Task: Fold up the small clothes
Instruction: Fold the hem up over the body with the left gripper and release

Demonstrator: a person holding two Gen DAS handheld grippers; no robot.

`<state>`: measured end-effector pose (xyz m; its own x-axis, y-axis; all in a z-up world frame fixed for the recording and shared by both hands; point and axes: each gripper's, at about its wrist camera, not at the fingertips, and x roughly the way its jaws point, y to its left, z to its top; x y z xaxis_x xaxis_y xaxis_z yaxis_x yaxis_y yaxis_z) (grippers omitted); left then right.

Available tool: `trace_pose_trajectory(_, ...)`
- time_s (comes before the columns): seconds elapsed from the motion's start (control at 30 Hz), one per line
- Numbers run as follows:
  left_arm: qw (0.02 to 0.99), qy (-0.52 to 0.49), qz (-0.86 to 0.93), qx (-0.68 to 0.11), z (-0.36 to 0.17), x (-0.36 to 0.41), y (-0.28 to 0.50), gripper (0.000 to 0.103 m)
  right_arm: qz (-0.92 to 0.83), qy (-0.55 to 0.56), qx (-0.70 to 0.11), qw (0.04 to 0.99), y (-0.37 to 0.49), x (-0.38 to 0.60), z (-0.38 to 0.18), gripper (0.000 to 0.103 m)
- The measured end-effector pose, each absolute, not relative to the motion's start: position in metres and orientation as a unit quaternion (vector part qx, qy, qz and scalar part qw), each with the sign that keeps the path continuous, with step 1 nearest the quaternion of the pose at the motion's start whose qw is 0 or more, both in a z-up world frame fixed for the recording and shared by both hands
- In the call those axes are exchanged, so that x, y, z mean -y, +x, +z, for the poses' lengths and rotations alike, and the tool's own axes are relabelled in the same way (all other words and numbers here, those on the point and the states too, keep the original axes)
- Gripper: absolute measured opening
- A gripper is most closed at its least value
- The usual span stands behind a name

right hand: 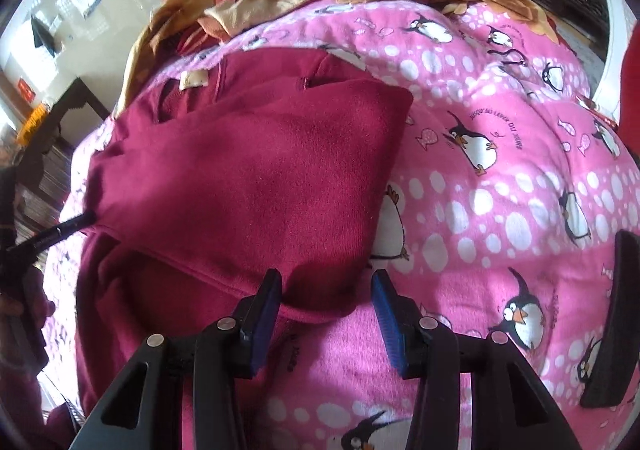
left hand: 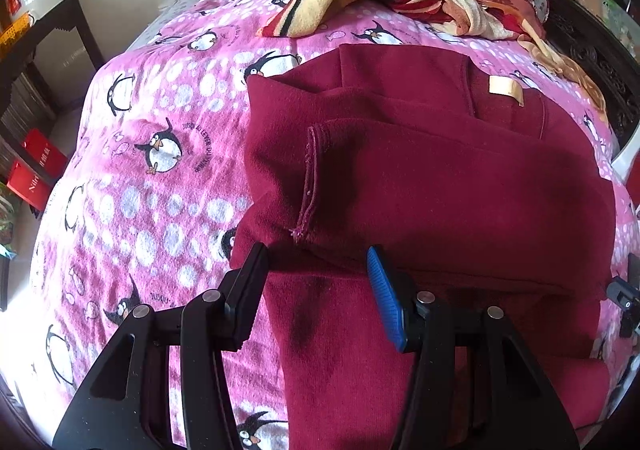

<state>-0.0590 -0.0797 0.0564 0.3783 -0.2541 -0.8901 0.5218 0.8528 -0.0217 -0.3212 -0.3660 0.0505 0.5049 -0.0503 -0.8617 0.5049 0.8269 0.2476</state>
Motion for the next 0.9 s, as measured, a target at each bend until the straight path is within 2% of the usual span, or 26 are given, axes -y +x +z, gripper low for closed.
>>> trace_pose_trajectory(0.2,0.812,0.119,-0.256,-0.51,0.065,0.049,-0.083,0.051,-0.143,0.277,-0.441,0.842,-0.352,0.359,0.07,0.045)
trace_pose_trajectory(0.5,0.779,0.143,-0.286,-0.539,0.062,-0.014,-0.154,0.051,-0.112,0.248,-0.448,0.852,-0.395,0.329,0.091,0.049)
trace_pose_trajectory(0.9,0.706,0.177,-0.321,-0.606,0.035,-0.06,-0.253,0.051,-0.115,0.257,-0.43,0.858,-0.447,0.305,0.093,0.049)
